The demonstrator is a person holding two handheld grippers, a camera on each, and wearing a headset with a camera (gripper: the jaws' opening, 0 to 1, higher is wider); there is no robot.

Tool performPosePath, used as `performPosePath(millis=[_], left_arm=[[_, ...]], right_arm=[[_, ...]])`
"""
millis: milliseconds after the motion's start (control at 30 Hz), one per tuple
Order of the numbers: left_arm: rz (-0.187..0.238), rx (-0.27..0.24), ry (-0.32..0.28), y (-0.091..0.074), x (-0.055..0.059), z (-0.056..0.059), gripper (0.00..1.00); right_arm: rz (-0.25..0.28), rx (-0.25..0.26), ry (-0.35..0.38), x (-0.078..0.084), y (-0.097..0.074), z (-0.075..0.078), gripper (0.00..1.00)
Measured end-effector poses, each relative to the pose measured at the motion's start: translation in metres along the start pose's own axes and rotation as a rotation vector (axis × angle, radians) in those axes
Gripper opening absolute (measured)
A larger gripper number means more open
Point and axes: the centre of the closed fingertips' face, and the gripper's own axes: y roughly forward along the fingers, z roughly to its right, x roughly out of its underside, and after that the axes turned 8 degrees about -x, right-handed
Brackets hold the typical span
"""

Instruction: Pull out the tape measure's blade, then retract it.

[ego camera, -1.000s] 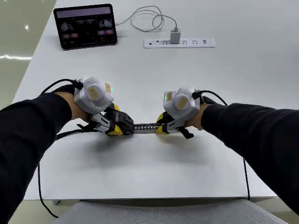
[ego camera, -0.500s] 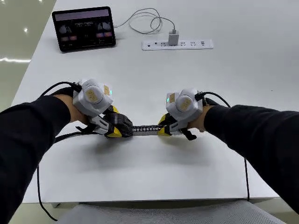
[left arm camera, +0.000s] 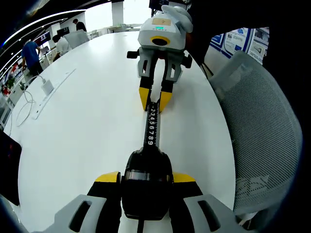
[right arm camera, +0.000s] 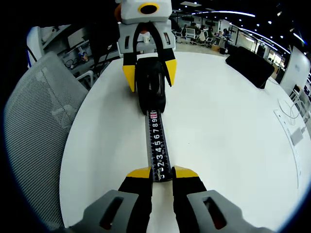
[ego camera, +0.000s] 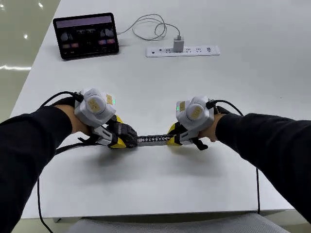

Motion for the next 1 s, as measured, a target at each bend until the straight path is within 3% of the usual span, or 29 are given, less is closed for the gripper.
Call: performPosePath(millis=[1000], left_arm=[[0.005,-0.008,-0.005,0.0,-0.001,0.001,0.34]], right_arm=[[-0.017,0.015,0.025,0.018,-0.014,0.001,0.11]])
